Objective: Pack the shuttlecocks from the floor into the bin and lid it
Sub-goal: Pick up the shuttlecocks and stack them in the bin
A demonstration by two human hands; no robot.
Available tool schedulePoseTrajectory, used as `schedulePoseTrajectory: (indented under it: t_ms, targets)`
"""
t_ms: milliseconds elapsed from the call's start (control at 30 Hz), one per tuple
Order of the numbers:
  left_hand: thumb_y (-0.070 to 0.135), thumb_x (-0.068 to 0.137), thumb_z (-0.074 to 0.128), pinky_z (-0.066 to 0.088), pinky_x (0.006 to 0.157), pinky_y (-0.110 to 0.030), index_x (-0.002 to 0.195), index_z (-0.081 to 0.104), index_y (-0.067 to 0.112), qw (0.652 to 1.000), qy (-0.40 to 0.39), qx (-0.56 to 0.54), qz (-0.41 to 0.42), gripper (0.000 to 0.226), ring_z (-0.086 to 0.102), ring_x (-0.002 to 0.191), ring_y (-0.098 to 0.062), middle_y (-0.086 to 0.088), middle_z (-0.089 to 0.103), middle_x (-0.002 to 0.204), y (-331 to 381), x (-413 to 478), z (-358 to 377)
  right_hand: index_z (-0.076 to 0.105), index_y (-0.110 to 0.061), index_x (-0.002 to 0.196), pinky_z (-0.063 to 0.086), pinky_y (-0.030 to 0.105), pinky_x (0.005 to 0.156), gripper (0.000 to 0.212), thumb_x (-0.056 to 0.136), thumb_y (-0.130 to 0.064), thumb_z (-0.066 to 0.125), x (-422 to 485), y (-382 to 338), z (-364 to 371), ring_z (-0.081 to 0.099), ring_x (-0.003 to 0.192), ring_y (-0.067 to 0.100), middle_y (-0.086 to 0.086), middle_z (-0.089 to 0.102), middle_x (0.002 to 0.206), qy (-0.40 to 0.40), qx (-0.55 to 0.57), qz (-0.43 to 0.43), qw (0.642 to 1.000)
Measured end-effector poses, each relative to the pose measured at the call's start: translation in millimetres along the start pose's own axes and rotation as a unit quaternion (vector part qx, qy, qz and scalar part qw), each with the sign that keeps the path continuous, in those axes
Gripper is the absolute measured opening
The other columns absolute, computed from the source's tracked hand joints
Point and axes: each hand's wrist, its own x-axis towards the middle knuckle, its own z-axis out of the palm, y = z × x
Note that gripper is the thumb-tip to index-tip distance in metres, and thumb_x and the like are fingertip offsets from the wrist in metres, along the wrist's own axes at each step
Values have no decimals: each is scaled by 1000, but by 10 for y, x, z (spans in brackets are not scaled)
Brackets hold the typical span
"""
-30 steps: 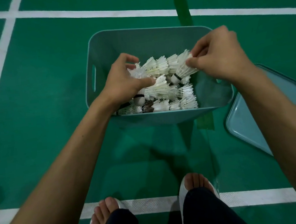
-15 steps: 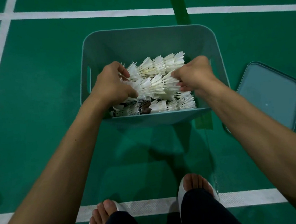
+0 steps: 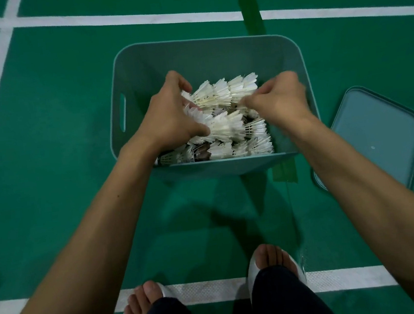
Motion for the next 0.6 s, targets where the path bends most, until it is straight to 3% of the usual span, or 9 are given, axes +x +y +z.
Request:
schedulePoseTrajectory:
  t_ms: [33,100,167,233,367,433,467,533,600]
  targets:
    - [14,65,95,58,69,-35,125,42,18,1000,-4,-4,12,80,67,90,-19,-2,65,113,37,-2,-5,78,-17,79,56,24,67,6,77,-19,83,-74,-25,-36,68,67,4,-8,77,78,-3,26,-62,998]
    - [11,66,93,60,68,-40,127,40,18,999,-30,-18,36,82,69,84,-25,-2,64,114,130,-2,3,78,-25,79,54,18,67,13,77,-12,81,-242,-112,-95,68,71,1,-10,76,76,-94,60,-194,975]
    - [7,67,91,61,71,-47,132,37,18,996,-65,-28,60,85,70,91,-30,-1,60,111,203,9,9,80,-23,88,50,13,67,18,76,-11,77,-351,-201,-120,69,82,3,-7,77,87,-182,-5,-285,941]
    - [-1,69,88,60,71,-49,136,35,17,991,-96,-48,75,88,69,90,-28,0,58,108,223,33,-7,81,-18,89,44,7,66,14,78,-11,75,-385,-267,-138,68,83,-1,-5,77,90,-201,-85,-330,919]
    - [-9,67,86,61,68,-31,147,32,20,987,-119,-89,63,101,72,96,-20,-2,60,119,168,41,-69,82,-23,84,51,20,83,8,84,-17,77,-387,-348,-224,68,88,0,-12,77,83,-207,-135,-360,900]
    - [-3,69,89,59,68,-26,149,33,22,983,-125,-124,55,102,72,81,-11,-3,59,127,130,26,-70,82,-23,82,55,25,80,8,86,-18,78,-336,-325,-261,69,82,2,-12,76,79,-189,-135,-350,908]
    - [4,68,92,60,72,-28,148,36,23,982,-119,-141,51,100,71,83,-9,-4,58,129,106,28,-68,81,-23,82,57,28,79,8,86,-18,77,-302,-296,-286,70,78,2,-11,76,78,-161,-135,-339,917]
    - [19,70,94,61,81,-33,140,48,23,987,-79,-130,47,84,70,99,-14,-2,61,126,66,36,-59,81,-21,85,60,35,81,9,87,-17,73,-213,-205,-338,71,77,9,-6,76,79,-75,-147,-304,938]
    - [24,79,88,60,82,-32,120,62,18,998,-10,-50,42,49,70,95,-15,1,68,110,24,34,-63,80,-17,86,61,39,82,12,86,-14,69,-142,-113,-392,72,78,20,1,76,80,14,-161,-245,956]
